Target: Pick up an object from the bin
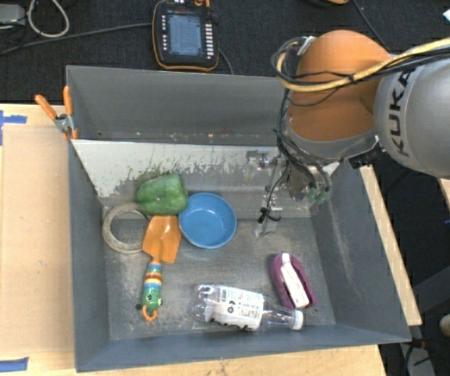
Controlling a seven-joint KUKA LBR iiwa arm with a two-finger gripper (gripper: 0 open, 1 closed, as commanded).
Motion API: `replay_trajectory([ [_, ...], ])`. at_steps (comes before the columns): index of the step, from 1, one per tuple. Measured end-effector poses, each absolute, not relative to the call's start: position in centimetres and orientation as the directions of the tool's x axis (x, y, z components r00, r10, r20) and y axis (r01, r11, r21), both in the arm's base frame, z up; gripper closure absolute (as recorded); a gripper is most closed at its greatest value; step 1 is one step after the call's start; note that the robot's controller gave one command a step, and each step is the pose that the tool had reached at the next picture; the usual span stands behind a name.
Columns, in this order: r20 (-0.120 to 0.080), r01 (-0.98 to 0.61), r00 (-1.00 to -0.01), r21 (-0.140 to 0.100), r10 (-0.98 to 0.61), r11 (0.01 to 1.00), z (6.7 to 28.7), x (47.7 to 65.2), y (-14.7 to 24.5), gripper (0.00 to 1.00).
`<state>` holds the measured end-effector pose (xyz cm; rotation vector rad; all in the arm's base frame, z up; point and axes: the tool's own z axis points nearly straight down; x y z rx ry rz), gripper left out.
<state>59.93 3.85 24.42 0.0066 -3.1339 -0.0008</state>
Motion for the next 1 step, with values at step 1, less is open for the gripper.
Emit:
replay_trajectory([
  [1,0.0,-0.003,-1.0,0.001,-0.003,1.0,24.81,60.07,3.82,0.0],
])
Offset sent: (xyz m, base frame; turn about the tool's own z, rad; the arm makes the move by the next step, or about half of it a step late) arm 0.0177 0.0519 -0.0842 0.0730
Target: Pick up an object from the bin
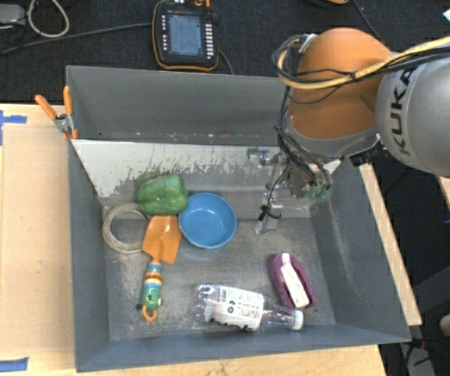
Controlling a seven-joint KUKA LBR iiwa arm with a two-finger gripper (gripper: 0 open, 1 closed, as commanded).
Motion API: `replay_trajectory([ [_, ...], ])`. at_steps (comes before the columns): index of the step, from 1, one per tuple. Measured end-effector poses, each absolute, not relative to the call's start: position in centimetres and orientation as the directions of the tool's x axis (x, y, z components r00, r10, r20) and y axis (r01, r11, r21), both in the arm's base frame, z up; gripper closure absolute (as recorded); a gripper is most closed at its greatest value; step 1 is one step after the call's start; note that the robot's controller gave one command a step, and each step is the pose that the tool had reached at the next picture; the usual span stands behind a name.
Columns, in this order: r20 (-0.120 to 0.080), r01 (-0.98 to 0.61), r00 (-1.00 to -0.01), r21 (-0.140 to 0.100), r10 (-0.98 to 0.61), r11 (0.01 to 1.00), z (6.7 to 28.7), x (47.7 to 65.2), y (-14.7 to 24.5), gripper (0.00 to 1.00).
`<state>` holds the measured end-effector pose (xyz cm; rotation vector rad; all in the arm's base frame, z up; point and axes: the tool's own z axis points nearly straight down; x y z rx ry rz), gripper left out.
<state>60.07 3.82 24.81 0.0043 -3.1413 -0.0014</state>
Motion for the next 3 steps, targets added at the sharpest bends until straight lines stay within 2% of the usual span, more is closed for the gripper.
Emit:
replay_trajectory([
  [1,0.006,0.067,-0.998,0.002,0.067,0.998,15.74,61.58,9.21,0.0],
  [2,-0.007,0.19,-0.982,0.002,0.19,0.982,15.93,62.25,8.28,0.0],
  [3,0.005,0.239,-0.971,0.001,0.239,0.971,15.51,61.58,8.73,0.0],
])
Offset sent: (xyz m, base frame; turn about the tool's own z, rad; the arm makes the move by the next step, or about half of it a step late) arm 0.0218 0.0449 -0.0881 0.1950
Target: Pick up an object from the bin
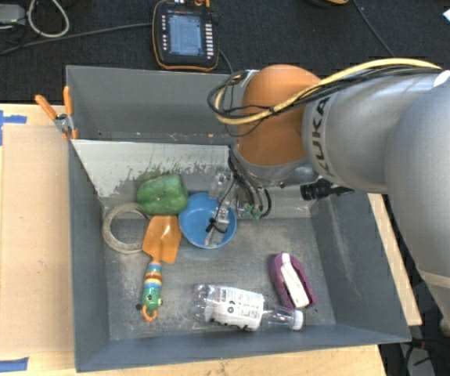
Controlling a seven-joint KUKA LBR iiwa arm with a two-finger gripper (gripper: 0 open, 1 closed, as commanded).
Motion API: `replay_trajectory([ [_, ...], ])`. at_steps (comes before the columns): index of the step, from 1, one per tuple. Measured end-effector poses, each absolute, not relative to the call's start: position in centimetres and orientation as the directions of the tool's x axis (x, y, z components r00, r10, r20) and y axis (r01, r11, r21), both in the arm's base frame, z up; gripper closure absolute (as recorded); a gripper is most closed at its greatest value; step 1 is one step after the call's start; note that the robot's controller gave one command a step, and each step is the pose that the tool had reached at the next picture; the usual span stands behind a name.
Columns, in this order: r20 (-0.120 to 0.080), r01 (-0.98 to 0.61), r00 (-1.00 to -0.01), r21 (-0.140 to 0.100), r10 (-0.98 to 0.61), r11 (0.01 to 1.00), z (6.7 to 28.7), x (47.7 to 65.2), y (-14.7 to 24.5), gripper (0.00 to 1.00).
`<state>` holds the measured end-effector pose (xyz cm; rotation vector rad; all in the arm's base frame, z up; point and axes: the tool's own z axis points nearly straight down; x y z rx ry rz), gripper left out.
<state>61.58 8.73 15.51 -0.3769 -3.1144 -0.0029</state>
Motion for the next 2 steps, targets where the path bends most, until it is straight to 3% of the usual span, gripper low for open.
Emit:
replay_trajectory([
  [1,0.004,0.45,-0.893,0.001,0.45,0.893,6.7,61.57,9.15,0.0],
  [2,0.009,0.196,-0.981,0.001,0.196,0.981,6.89,61.45,8.25,1.0],
])
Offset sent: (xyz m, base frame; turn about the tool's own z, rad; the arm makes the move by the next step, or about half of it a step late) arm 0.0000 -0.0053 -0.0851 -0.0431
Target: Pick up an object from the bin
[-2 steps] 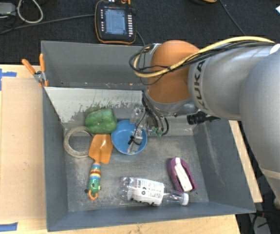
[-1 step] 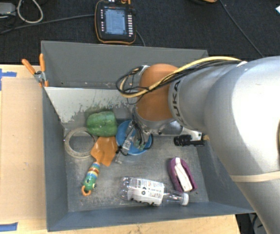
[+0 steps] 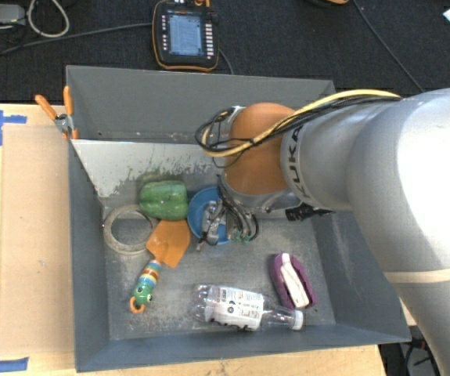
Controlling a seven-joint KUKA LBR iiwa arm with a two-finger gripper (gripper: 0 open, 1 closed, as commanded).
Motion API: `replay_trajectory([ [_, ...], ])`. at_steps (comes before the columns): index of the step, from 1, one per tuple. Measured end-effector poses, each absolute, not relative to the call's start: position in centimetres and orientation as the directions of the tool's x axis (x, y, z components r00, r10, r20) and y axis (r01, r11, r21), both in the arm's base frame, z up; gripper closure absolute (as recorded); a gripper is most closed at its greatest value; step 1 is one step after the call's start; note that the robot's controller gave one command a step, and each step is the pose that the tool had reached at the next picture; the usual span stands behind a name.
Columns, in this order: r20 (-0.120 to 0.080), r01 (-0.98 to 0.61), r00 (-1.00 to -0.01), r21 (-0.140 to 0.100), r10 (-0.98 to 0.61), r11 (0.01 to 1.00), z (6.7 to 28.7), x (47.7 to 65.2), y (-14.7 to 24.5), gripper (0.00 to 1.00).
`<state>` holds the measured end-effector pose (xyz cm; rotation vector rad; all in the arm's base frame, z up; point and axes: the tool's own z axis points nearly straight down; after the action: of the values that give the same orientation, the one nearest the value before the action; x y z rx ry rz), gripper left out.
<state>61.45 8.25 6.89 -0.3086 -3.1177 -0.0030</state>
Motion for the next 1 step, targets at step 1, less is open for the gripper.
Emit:
replay_trajectory([
  [1,0.009,0.196,-0.981,0.001,0.196,0.981,6.92,61.44,8.25,1.0],
])
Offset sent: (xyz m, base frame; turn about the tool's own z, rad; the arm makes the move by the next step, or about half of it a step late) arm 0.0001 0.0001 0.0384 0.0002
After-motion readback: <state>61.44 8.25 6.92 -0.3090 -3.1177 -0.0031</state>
